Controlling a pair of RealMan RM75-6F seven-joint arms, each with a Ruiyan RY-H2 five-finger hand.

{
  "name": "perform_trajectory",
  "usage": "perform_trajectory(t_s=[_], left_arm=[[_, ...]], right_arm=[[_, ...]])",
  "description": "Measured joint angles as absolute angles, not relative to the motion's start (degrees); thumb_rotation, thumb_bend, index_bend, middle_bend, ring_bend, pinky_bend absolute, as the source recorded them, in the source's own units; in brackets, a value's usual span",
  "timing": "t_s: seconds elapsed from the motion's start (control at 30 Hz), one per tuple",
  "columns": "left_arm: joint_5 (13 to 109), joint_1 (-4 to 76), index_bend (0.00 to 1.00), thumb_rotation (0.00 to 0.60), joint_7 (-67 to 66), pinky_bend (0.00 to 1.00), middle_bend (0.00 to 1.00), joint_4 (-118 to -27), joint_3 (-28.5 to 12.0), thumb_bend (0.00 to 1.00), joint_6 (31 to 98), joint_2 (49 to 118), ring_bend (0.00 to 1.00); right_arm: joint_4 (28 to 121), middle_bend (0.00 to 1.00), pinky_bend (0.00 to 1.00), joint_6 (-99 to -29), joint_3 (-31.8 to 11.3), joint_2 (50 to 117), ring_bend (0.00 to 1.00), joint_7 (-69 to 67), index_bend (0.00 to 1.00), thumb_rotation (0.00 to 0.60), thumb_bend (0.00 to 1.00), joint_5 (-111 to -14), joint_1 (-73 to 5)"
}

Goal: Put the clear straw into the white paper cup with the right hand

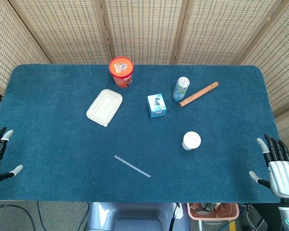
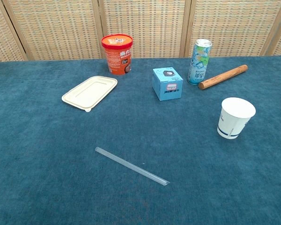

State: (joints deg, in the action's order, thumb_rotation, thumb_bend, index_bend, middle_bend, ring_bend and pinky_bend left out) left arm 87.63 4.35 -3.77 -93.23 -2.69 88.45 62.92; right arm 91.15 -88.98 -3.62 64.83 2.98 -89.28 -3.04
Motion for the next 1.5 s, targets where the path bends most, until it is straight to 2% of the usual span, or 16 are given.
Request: perform_trajectory(t_s=[0.4, 0.6, 0.9, 1.1, 1.17, 1.2, 1.23, 1.3, 1.33, 1.43, 1.5], left_arm=[[87.4, 4.3, 0.0, 0.6, -3.6, 0.0, 0.0, -93.2, -2.9, 0.06, 88.5, 62.9, 0.0], [86.1, 4.7, 0.0, 0.6, -2.9, 0.0, 0.0, -93.5, -3.4, 0.06, 87.4, 62.6, 0.0], [84.5, 5.1, 0.0, 0.6, -2.8, 0.0, 0.0, -93.4, -3.9, 0.06, 86.3, 62.6, 0.0], [83.4, 5.8, 0.0, 0.6, -3.1, 0.0, 0.0, -93.2, -4.3, 0.06, 85.0, 62.7, 0.0], [83.1, 5.9, 0.0, 0.6, -3.2, 0.0, 0.0, -93.2, -4.5, 0.06, 84.8, 62.7, 0.0], [82.9, 5.9, 0.0, 0.6, -3.2, 0.0, 0.0, -93.2, -4.5, 0.06, 84.6, 62.7, 0.0], [82.7, 6.0, 0.0, 0.6, -3.1, 0.0, 0.0, -93.1, -4.6, 0.06, 84.4, 62.7, 0.0], [82.0, 6.3, 0.0, 0.6, -3.1, 0.0, 0.0, -93.0, -4.8, 0.06, 83.6, 62.8, 0.0], [81.7, 6.5, 0.0, 0.6, -3.0, 0.0, 0.0, -92.9, -4.9, 0.06, 83.3, 62.8, 0.0], [81.0, 6.8, 0.0, 0.6, -2.9, 0.0, 0.0, -92.7, -5.2, 0.06, 82.6, 62.8, 0.0], [80.6, 7.0, 0.0, 0.6, -2.8, 0.0, 0.0, -92.6, -5.3, 0.06, 82.2, 62.8, 0.0]], right_arm=[[91.4, 0.0, 0.0, -88.9, -3.4, 64.8, 0.0, 3.1, 0.0, 0.6, 0.0, -90.1, -3.2], [91.4, 0.0, 0.0, -88.2, -2.7, 64.1, 0.0, 4.8, 0.0, 0.6, 0.0, -95.7, -5.3], [95.3, 0.0, 0.0, -81.8, -1.5, 59.2, 0.0, 6.6, 0.0, 0.6, 0.0, -106.4, -13.0], [99.1, 0.0, 0.0, -72.8, -2.0, 58.0, 0.0, 6.1, 0.02, 0.6, 0.01, -110.8, -21.1], [99.7, 0.0, 0.0, -68.7, -2.6, 58.5, 0.0, 6.4, 0.05, 0.6, 0.09, -111.8, -24.7], [99.7, 0.0, 0.0, -67.0, -2.9, 58.8, 0.0, 6.6, 0.07, 0.6, 0.18, -112.1, -26.2], [99.7, 0.0, 0.0, -65.1, -3.2, 59.3, 0.0, 6.9, 0.07, 0.6, 0.2, -112.6, -27.8], [98.9, 0.0, 0.0, -60.6, -3.9, 61.0, 0.0, 8.7, 0.08, 0.6, 0.4, -114.1, -31.7], [98.2, 0.0, 0.0, -58.2, -4.3, 62.1, 0.0, 10.3, 0.08, 0.6, 0.47, -114.8, -33.9], [96.9, 0.0, 0.0, -54.1, -4.9, 64.6, 0.0, 15.0, 0.08, 0.6, 0.6, -116.2, -37.7], [96.5, 0.0, 0.0, -52.1, -5.0, 65.9, 0.0, 17.9, 0.08, 0.6, 0.65, -116.9, -39.0]])
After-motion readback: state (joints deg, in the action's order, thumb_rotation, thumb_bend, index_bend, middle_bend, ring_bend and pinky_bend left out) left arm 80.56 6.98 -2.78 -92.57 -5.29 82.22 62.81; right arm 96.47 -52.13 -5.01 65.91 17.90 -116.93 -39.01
